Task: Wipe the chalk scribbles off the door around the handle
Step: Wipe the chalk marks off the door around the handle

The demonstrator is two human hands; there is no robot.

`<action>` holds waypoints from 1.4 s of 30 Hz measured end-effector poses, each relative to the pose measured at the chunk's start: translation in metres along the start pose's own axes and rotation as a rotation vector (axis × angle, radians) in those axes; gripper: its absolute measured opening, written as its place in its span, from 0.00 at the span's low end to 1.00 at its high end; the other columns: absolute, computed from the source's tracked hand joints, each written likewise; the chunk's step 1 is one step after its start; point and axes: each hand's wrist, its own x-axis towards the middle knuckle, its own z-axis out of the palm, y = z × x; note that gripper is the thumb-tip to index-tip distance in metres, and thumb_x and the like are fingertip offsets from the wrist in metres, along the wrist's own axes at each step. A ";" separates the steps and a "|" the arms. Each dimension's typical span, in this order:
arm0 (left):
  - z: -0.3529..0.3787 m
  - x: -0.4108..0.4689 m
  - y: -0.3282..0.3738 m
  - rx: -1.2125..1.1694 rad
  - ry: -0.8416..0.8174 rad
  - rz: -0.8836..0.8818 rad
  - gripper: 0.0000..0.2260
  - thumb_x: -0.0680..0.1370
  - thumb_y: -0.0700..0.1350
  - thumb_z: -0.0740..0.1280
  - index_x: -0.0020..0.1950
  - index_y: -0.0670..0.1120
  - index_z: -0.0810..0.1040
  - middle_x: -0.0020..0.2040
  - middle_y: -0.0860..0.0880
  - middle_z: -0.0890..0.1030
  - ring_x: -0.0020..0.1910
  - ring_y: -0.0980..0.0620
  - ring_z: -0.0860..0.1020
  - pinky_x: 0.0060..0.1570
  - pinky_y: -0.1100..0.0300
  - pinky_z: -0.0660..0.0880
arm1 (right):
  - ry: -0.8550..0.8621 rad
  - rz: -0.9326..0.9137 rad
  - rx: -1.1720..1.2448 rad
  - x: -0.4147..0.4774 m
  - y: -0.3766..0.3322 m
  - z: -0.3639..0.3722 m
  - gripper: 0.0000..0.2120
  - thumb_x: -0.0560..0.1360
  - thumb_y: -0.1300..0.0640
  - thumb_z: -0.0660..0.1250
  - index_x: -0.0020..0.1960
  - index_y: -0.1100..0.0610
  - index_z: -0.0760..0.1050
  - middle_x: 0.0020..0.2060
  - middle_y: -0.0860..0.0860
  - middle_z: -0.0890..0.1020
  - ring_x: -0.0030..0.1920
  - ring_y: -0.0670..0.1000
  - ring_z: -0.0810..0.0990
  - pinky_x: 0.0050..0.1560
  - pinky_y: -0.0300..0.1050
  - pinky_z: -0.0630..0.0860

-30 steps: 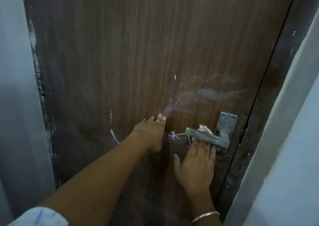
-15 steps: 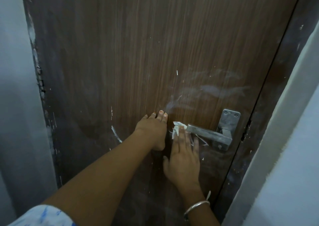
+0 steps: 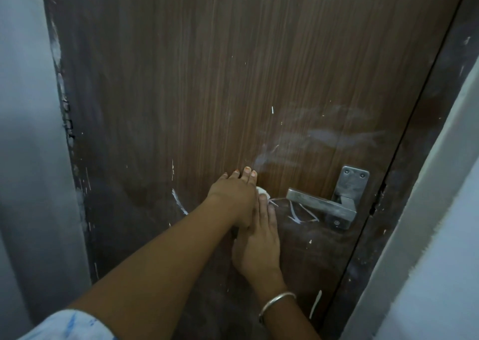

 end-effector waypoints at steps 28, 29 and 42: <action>-0.002 -0.001 0.006 -0.001 -0.016 -0.023 0.38 0.76 0.48 0.61 0.76 0.39 0.39 0.77 0.40 0.43 0.76 0.43 0.47 0.74 0.48 0.48 | -0.158 -0.100 -0.201 -0.001 0.036 -0.009 0.39 0.65 0.55 0.65 0.73 0.65 0.57 0.74 0.60 0.54 0.74 0.60 0.47 0.72 0.58 0.44; -0.003 -0.002 0.006 -0.003 -0.018 -0.021 0.38 0.77 0.49 0.61 0.76 0.39 0.39 0.77 0.40 0.43 0.76 0.43 0.47 0.74 0.48 0.48 | -0.215 -0.159 -0.240 -0.007 0.036 -0.005 0.38 0.66 0.55 0.64 0.73 0.64 0.56 0.75 0.60 0.52 0.75 0.59 0.45 0.72 0.58 0.41; 0.002 0.000 0.003 0.008 0.004 -0.018 0.42 0.74 0.48 0.65 0.76 0.40 0.39 0.78 0.41 0.43 0.76 0.43 0.47 0.73 0.48 0.49 | -0.144 -0.102 -0.191 -0.009 0.047 -0.011 0.43 0.62 0.53 0.70 0.72 0.66 0.59 0.73 0.61 0.58 0.74 0.59 0.54 0.72 0.57 0.51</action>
